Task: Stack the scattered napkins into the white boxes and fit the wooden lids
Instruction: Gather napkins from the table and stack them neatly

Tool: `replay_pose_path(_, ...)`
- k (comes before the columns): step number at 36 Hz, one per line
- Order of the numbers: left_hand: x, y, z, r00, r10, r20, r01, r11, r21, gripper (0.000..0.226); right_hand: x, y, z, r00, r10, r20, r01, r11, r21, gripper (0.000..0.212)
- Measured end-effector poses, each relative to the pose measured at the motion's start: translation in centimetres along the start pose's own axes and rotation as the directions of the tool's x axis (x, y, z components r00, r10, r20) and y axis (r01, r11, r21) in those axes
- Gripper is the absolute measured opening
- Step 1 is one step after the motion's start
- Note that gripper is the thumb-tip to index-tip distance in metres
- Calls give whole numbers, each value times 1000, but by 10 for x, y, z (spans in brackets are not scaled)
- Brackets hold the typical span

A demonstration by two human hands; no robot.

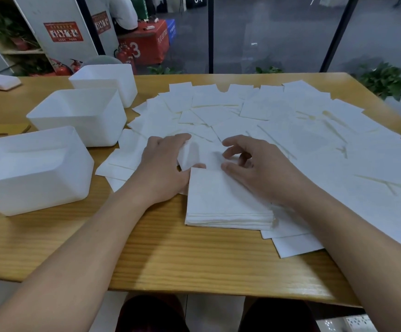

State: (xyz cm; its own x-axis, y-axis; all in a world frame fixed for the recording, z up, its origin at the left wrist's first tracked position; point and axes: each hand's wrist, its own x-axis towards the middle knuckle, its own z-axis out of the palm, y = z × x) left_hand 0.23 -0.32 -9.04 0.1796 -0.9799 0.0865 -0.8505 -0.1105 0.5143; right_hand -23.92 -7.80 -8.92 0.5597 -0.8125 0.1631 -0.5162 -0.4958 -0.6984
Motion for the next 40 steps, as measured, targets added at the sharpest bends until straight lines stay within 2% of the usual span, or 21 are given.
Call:
replay_pose_path(3,4,0,1,998,-16,-64,19,999,49,79,-1,-1,-1,1000,-2,15,3,1000,-30,39)
replay_pose_path(6,7,-2,2,994,-39,-102,42,999,27,73,-3,-3,-2,999,-10,31,12,998,-60,34)
replay_pose_path(10,8,-5,2,991,-87,-100,80,994,-69,62,-5,-7,-4,999,-24,42,28,995,-99,35)
replay_pose_path(15,6,-4,1,993,-59,-104,57,998,-14,46,-7,-9,-5,998,-34,47,39,993,-115,33)
replay_pose_path(18,4,-2,1,996,-13,-91,12,1000,-14,29,-7,-9,-5,998,-37,47,42,991,-123,32)
replay_pose_path(22,1,3,0,981,132,-141,-150,980,-129,11,-7,-9,-5,998,-36,48,42,991,-127,31)
replay_pose_path(27,-5,12,-2,969,197,-148,-236,913,-333,26,-4,-7,-3,997,-73,-26,70,992,-110,38)
replay_pose_path(31,-10,17,-3,953,274,-133,-304,868,-392,56,-3,-11,-5,991,-79,-112,85,995,50,59)
replay_pose_path(33,-10,18,-2,950,284,-133,-313,872,-377,72,-4,-12,-8,982,-105,-156,120,989,90,50)
replay_pose_path(35,-10,18,-2,952,273,-139,-305,875,-376,82,-4,-14,-10,975,-140,-171,160,981,106,24)
replay_pose_path(37,-9,18,-2,956,249,-156,-291,874,-389,79,-5,-15,-10,973,-158,-166,181,975,130,6)
replay_pose_path(40,-8,14,-4,962,237,-133,-267,911,-315,43,-5,-14,-9,967,-157,-201,191,969,158,8)
